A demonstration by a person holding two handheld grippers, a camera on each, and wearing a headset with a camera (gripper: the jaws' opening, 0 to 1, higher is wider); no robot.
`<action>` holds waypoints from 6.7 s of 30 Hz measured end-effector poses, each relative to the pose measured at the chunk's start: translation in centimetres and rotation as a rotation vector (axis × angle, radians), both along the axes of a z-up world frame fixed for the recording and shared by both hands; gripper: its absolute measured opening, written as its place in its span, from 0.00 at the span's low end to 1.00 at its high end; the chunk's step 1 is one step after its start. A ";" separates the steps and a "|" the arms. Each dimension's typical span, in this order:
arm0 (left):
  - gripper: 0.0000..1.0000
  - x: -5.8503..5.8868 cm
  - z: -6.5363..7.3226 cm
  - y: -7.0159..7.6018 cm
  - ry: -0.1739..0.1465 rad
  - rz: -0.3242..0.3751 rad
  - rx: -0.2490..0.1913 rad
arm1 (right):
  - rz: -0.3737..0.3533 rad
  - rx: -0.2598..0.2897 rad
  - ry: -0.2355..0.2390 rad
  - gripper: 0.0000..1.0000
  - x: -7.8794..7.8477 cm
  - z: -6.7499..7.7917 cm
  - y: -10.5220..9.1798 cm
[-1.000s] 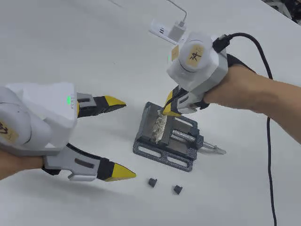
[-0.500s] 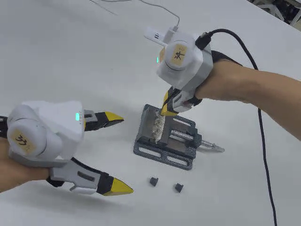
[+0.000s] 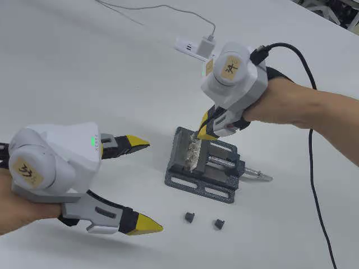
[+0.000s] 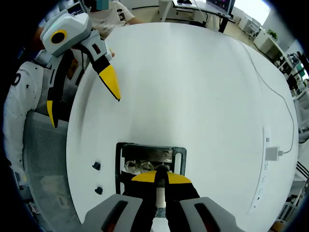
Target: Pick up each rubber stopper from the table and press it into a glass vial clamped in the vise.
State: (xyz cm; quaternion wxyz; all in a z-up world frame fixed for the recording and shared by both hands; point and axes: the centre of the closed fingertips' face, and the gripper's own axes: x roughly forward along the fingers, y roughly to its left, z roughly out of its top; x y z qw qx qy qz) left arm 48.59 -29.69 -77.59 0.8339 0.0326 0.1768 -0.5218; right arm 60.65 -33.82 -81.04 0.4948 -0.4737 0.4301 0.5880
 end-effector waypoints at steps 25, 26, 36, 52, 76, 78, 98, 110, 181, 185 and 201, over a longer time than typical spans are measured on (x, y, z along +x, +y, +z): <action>0.82 0.1 0.4 0.1 -0.008 -0.014 0.029 | -0.191 0.259 0.005 0.17 -1.1 3.9 -0.9; 0.82 0.1 0.4 0.1 -0.009 -0.016 0.032 | -0.201 0.277 0.006 0.20 -1.4 4.1 -1.0; 0.81 -0.1 0.8 -0.1 -0.019 -0.052 0.071 | -0.297 0.449 -0.005 0.37 -4.3 6.3 -3.5; 0.80 -1.2 1.1 -0.8 -0.028 -0.118 0.171 | -0.438 0.668 0.002 0.66 -10.2 7.6 -9.1; 0.70 -1.4 -0.1 -3.7 -0.047 -0.268 0.337 | -0.440 0.768 -0.032 0.97 -12.8 3.1 -14.4; 0.67 -1.5 -0.5 -4.0 -0.056 -0.300 0.365 | -0.445 0.770 -0.031 0.97 -12.8 2.9 -14.7; 0.25 -1.4 -5.6 -7.4 -0.051 -0.464 0.513 | -0.506 0.802 -0.030 0.95 -13.1 2.3 -16.4; 0.14 -1.7 -7.9 -8.6 -0.035 -0.498 0.549 | -0.519 0.806 -0.032 0.93 -13.1 2.2 -16.8; 0.04 0.0 6.3 -10.8 0.065 -0.172 0.027 | -0.359 0.844 0.117 0.49 -12.0 12.3 -8.8; 0.04 -0.2 7.7 -10.9 0.071 -0.154 -0.013 | -0.298 0.824 0.143 0.40 -12.3 13.3 -7.5; 0.04 -0.9 9.7 -10.5 0.043 -0.135 -0.067 | -0.147 0.710 0.214 0.12 -13.6 13.4 -5.5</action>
